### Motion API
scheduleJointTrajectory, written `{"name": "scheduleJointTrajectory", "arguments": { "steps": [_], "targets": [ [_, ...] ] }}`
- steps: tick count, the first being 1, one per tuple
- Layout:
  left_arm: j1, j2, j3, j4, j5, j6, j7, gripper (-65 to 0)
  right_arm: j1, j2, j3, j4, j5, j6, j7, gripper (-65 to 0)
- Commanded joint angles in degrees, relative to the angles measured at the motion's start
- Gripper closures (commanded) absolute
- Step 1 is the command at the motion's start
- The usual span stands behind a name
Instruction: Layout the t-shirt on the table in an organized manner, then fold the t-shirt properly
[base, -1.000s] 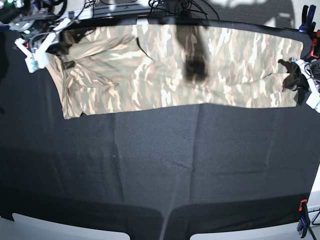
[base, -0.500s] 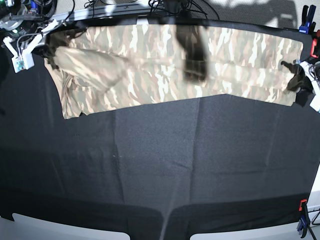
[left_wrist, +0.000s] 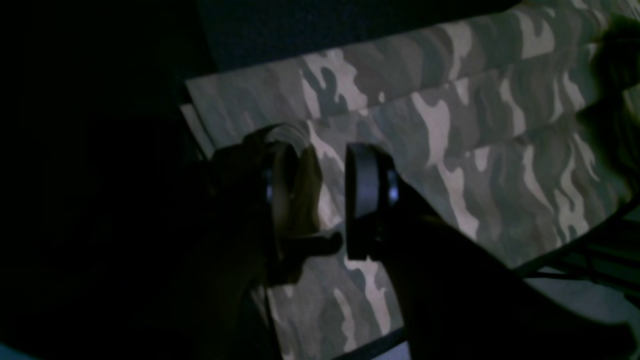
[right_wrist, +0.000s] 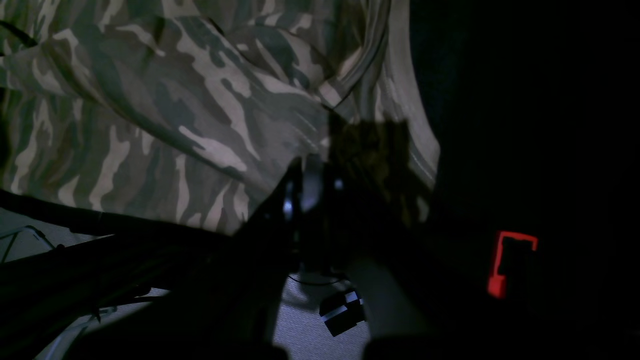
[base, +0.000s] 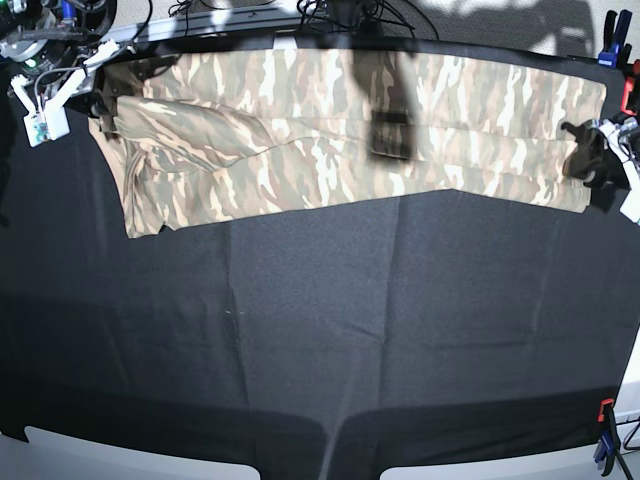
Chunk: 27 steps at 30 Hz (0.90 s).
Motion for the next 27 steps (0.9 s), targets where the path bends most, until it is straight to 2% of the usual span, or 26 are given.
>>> {"name": "scheduleJointTrajectory", "arguments": {
  "steps": [1, 6, 9, 15, 19, 23, 27],
  "targets": [
    [-0.42, -1.18, -0.63, 0.83, -0.39, -0.32, -1.46, -16.6, -0.17, 0.50, 0.57, 1.11, 0.87, 0.32, 1.11, 0.0],
    [-0.48, 0.68, -0.63, 0.81, 5.70, -0.32, -7.82, -16.6, -0.17, 0.48, 0.57, 1.11, 1.05, 0.32, 1.09, 0.0],
    [-0.48, 2.54, -0.63, 0.81, 6.23, -0.32, -8.28, -16.6, -0.17, 0.50, 0.57, 1.11, 1.05, 0.32, 1.09, 0.0],
    [-0.48, 4.28, -0.63, 0.83, 13.11, -0.32, -11.19, -14.7, -0.17, 0.50, 0.57, 1.11, 1.05, 0.32, 1.09, 0.0],
    [-0.48, 4.26, -0.63, 0.83, 11.43, -0.32, -11.65, -1.2, -0.17, 0.50, 0.57, 1.11, 1.03, 0.32, 1.07, 0.0],
    [-0.52, 4.26, -0.63, 0.85, 8.00, -0.32, -11.67, 0.0, -0.17, 0.50, 0.57, 1.11, 1.03, 0.32, 1.07, 0.0],
    [-0.61, 4.28, -0.63, 0.85, 8.11, -0.32, -11.50, 0.0, -0.17, 0.48, 0.57, 1.11, 1.03, 0.32, 1.07, 0.0]
  ]
}}
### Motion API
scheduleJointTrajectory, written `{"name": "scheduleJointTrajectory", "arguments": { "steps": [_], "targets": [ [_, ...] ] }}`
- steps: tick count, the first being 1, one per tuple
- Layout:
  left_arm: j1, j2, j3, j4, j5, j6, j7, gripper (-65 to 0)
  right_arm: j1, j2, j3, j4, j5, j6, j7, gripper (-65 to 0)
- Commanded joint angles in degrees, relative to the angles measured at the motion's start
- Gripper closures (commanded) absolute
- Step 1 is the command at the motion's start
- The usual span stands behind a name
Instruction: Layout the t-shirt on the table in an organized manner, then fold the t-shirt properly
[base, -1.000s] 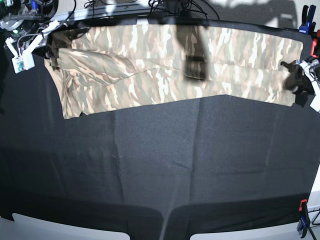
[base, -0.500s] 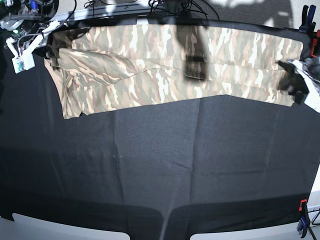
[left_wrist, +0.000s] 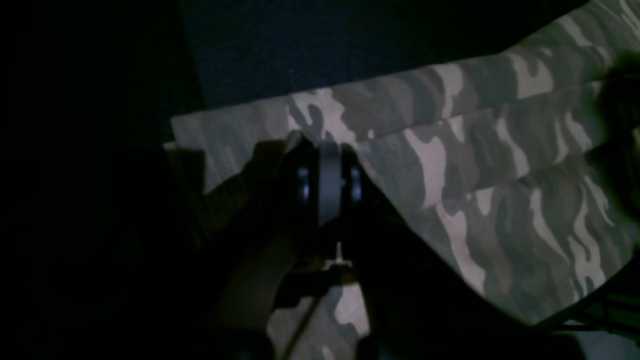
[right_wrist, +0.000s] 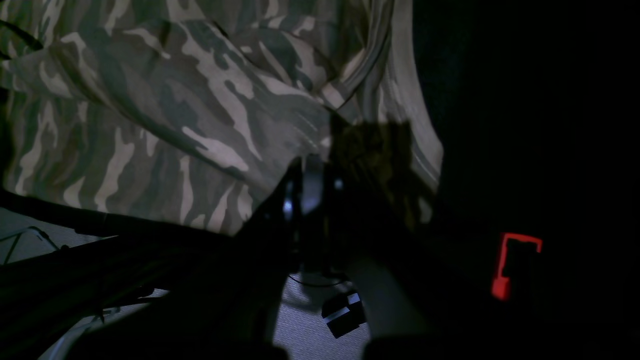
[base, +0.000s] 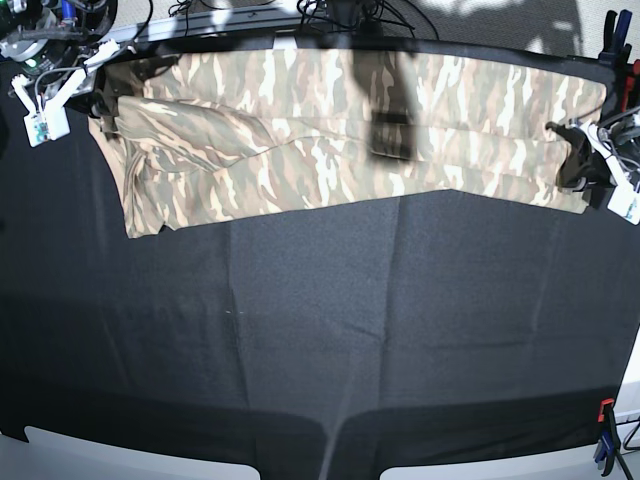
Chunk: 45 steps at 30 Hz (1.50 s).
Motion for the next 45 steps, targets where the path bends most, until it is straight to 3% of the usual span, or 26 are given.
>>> {"name": "scheduleJointTrajectory", "arguments": {
  "steps": [1, 3, 6, 13, 17, 28, 32, 36, 45],
  "targets": [
    [-0.44, -1.29, -0.63, 0.85, -0.90, -0.32, -1.09, 0.0, -0.17, 0.63, 0.57, 1.11, 0.61, 0.32, 0.96, 0.0],
    [-0.42, -1.29, -0.63, 0.85, -0.94, -0.32, 0.31, 0.0, -0.17, 0.66, 0.57, 1.11, 0.59, 0.32, 0.61, 0.0],
    [-0.39, -1.49, -0.63, 0.90, -3.50, -0.32, 6.67, 0.0, -0.17, 0.66, 0.57, 1.11, 0.59, 0.32, 0.00, 0.0],
    [1.25, -5.97, -0.63, 0.90, -23.61, -0.32, 22.93, 0.0, -0.17, 0.63, 0.57, 1.11, -1.07, 0.32, -0.20, 0.0],
    [3.08, -8.98, -0.63, 0.90, -29.64, -0.32, 29.53, 0.0, -0.17, 0.66, 0.57, 1.11, -2.62, 0.32, -0.20, 0.0],
    [6.69, -9.88, -0.63, 0.83, -26.93, -0.32, 29.27, 0.0, -0.20, 0.76, 0.57, 1.11, -2.67, 0.32, -0.81, 0.0],
    [6.69, -9.88, -0.63, 0.83, -22.10, -0.32, 28.92, 0.0, -0.20, 2.12, 0.57, 1.11, -2.97, 0.32, -3.26, 0.0],
    [6.71, -9.88, -0.63, 0.83, -18.53, -0.32, 28.92, 0.0, -0.20, 3.37, 0.57, 1.11, -7.48, 0.32, -3.39, 0.0],
    [6.69, -9.88, -0.63, 0.83, -18.43, -0.32, 29.86, 0.0, -0.17, 3.50, 0.57, 1.11, -8.13, 0.32, -2.38, 0.0]
  ]
}}
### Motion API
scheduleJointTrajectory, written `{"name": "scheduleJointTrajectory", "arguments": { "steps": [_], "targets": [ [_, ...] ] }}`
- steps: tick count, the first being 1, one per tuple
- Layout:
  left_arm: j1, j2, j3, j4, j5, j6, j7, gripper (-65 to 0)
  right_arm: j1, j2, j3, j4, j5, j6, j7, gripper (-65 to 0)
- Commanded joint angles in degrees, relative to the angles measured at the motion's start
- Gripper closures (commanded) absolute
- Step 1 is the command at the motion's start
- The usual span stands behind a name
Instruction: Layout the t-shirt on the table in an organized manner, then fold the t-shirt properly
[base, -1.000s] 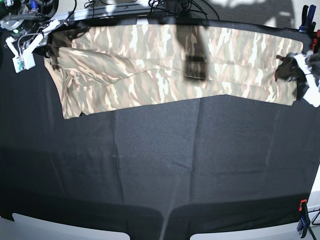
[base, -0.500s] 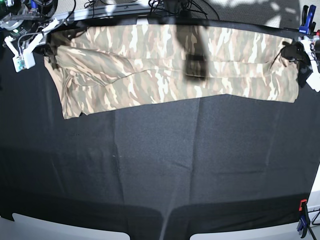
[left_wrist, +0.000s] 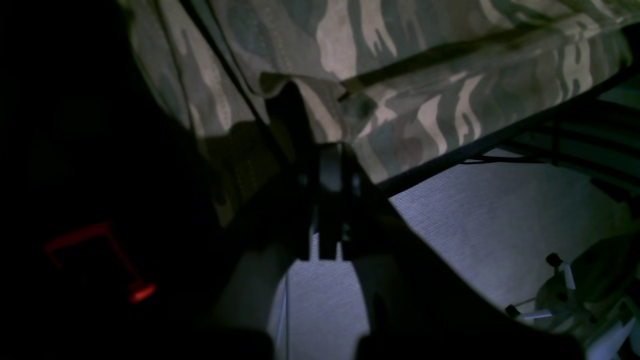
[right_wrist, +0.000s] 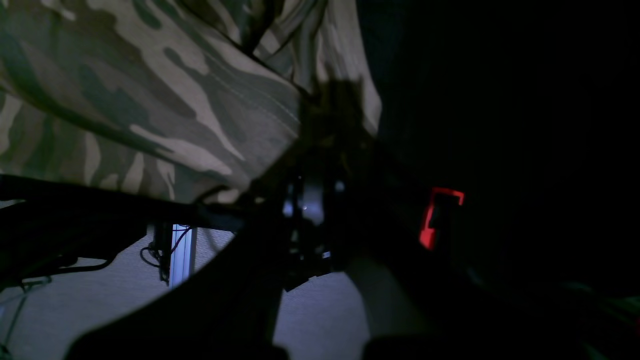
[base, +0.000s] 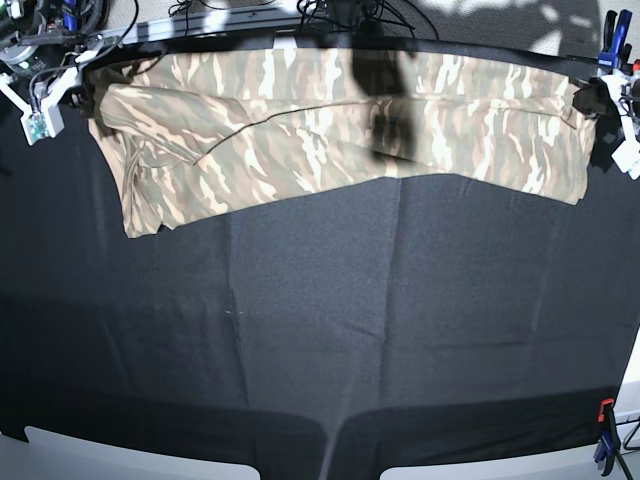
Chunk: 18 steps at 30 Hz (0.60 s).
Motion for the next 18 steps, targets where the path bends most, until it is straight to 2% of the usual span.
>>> {"name": "scheduleJointTrajectory", "arguments": {
  "steps": [1, 4, 5, 8, 10, 16, 17, 18],
  "targets": [
    [-0.13, -1.44, -0.63, 0.70, -0.48, -0.34, 0.87, 0.0, -0.20, 0.79, 0.57, 1.01, 1.70, 0.32, 0.98, 0.0],
    [-0.13, -1.44, -0.63, 0.70, -0.48, -0.34, 4.79, 0.0, -0.20, 0.79, 0.55, 1.01, 6.45, 0.32, 0.35, 0.0],
    [-0.13, -1.46, -0.63, 0.70, -0.50, -0.34, 6.40, 0.0, -0.20, 0.79, 0.52, 1.01, 7.58, 0.32, 0.37, -3.1],
    [-0.11, -1.46, -0.63, 0.70, -0.46, -0.34, 8.76, 0.0, -0.17, 0.79, 0.52, 1.01, 9.99, 0.32, 1.11, -22.6],
    [-0.15, -1.46, -0.63, 0.70, -0.46, -0.34, 8.90, 0.0, -0.17, 0.79, 0.52, 1.01, 10.47, 0.32, 2.54, -29.3],
    [-0.13, -1.46, -0.63, 0.70, 0.39, -0.34, 9.99, 0.0, -0.15, 0.81, 0.52, 1.01, 10.45, 0.32, 6.14, -29.9],
    [-0.13, -1.44, -0.63, 0.70, 1.55, -0.34, 9.97, -1.9, -0.09, 0.81, 0.52, 1.01, 10.45, 0.32, 6.43, -29.9],
    [-0.13, -1.46, -0.63, 0.70, 2.64, -0.34, 9.94, -8.6, 0.00, 0.81, 0.52, 1.01, 10.45, 0.32, 6.86, -29.9]
  ]
}}
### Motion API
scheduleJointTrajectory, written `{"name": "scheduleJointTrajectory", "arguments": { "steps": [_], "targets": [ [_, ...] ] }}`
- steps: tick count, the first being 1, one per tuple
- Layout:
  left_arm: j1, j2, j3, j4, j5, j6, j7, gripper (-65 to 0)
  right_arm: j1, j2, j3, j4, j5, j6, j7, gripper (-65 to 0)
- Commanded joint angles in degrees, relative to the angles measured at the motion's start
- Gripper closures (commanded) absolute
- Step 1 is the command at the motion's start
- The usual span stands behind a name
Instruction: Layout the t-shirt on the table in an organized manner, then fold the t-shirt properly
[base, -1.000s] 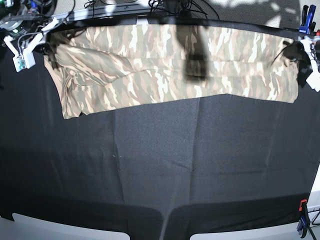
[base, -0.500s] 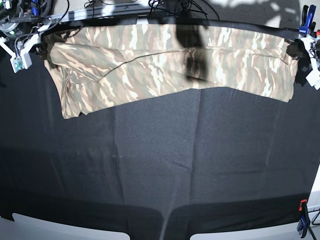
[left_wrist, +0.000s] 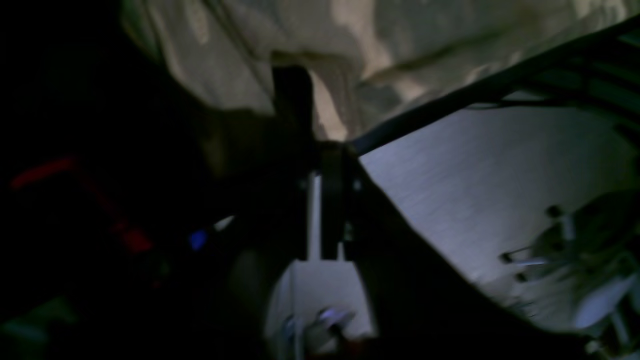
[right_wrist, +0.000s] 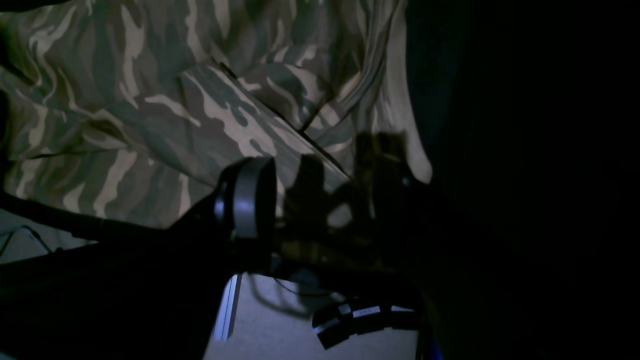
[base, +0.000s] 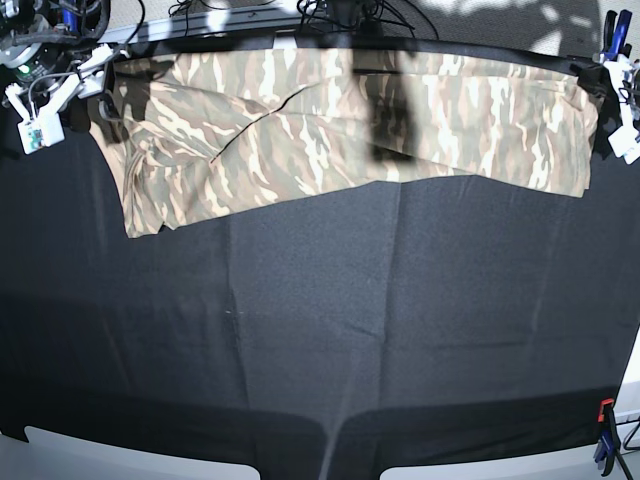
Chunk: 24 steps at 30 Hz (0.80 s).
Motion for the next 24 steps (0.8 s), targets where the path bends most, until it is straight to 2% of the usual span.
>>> {"name": "scheduleJointTrajectory", "arguments": {
  "steps": [1, 3, 4, 8, 9, 14, 17, 19, 21, 24],
  "targets": [
    [-0.13, -1.46, -0.63, 0.68, 0.11, -0.34, 0.31, -15.0, -0.04, 0.79, 0.52, 1.01, 0.66, 0.30, 2.71, -29.9],
    [-0.13, -1.44, -0.63, 0.68, 0.92, -0.34, -0.46, -23.8, -0.04, 0.76, 0.52, 1.01, 0.66, 0.30, 6.56, -29.9],
    [-0.13, -1.44, -0.63, 0.68, 0.92, -0.34, -0.63, -25.6, -0.04, 0.79, 0.52, 1.01, 0.66, 0.30, 8.63, -29.9],
    [-0.15, -1.46, -0.63, 0.68, 1.66, 3.58, -2.58, -26.3, 0.22, 0.76, 0.52, 1.01, 0.79, 0.30, 16.68, -29.9],
    [-0.17, -1.46, -0.63, 0.68, 3.02, 4.66, -3.85, -26.3, 0.90, 0.76, 0.52, 1.01, 1.53, 0.30, 17.29, -29.9],
    [-0.63, -1.44, -0.63, 0.68, 17.33, 13.18, -11.67, -26.3, 8.28, 0.42, 0.52, 1.01, 6.16, 0.30, 16.87, -29.9],
    [-0.76, -1.42, -0.63, 0.70, 26.08, 19.21, -17.55, -26.3, 14.10, -0.09, 0.52, 0.98, 4.46, 0.30, 14.14, -29.9],
    [-1.14, -1.40, -0.66, 0.74, 30.45, 22.88, -19.21, -26.3, 17.25, -0.59, 0.52, 0.94, 2.80, 0.30, 12.22, -29.9],
    [-2.12, -1.42, -0.63, 0.76, 33.29, 24.70, -19.43, -26.3, 19.34, -0.63, 0.52, 0.94, 1.79, -0.13, 10.25, -29.9],
    [-4.59, -1.38, -0.63, 0.90, 32.98, 24.70, -20.20, -26.3, 20.63, -0.61, 0.52, 0.94, 1.62, -1.03, 8.83, -29.9]
  ]
}}
